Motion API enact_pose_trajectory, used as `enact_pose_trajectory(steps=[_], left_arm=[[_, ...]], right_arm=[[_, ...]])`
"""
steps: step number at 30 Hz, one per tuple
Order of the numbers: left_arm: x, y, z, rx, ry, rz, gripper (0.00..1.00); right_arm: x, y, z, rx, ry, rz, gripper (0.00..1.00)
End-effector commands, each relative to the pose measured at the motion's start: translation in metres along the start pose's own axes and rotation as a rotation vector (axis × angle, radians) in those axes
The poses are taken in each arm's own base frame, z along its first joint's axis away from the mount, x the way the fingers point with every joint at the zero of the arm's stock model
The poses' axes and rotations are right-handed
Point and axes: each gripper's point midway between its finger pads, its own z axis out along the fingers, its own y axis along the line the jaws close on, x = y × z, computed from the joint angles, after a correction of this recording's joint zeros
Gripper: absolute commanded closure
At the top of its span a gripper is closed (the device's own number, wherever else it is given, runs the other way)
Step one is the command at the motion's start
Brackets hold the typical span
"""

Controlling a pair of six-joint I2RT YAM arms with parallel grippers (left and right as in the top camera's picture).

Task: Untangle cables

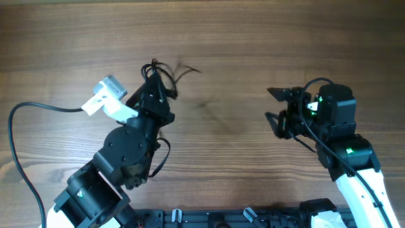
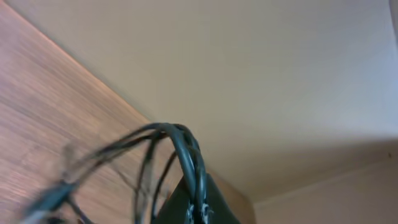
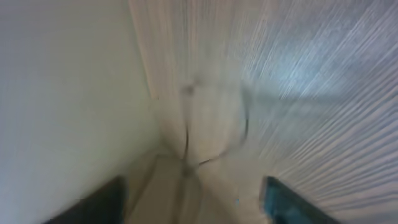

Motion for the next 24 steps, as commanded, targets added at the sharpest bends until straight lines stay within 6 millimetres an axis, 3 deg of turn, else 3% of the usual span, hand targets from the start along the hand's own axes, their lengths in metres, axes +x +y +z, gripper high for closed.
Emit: enact_pose_trajectory(steps=[1, 5, 9, 12, 14, 17, 20, 24], left_arm=[[-0.018, -0.002, -0.003, -0.018, -0.068, 0.161, 0.96], [-0.012, -0.006, -0.002, 0.003, -0.037, 0.344, 0.96], [0.015, -0.031, -0.005, 0.17, 0.096, 0.404, 0.96], [0.033, -0.044, -0.008, 0.267, 0.172, 0.449, 0.96], [0.049, -0.057, -0.013, 0.355, 0.248, 0.445, 0.96], [0.069, -0.072, -0.017, 0.458, 0.331, 0.44, 0.96], [0.083, -0.079, -0.014, 0.503, 0.378, 0.441, 0.96], [0.101, -0.09, -0.008, 0.561, 0.424, 0.438, 0.96]], right_arm=[[0.001, -0.008, 0.001, 0.022, 0.019, -0.32, 0.0], [0.006, -0.004, 0.001, -0.003, 0.04, -0.603, 0.0], [0.04, 0.023, -0.005, -0.22, 0.157, -1.165, 0.01], [0.044, 0.027, -0.006, -0.273, 0.147, -1.387, 0.02], [0.072, 0.025, -0.016, -0.445, 0.238, -1.704, 0.02], [0.074, 0.034, -0.018, -0.493, 0.2, -1.787, 0.02], [0.089, 0.035, -0.024, -0.591, 0.231, -1.888, 0.02], [0.108, 0.03, -0.029, -0.679, 0.29, -1.955, 0.11]])
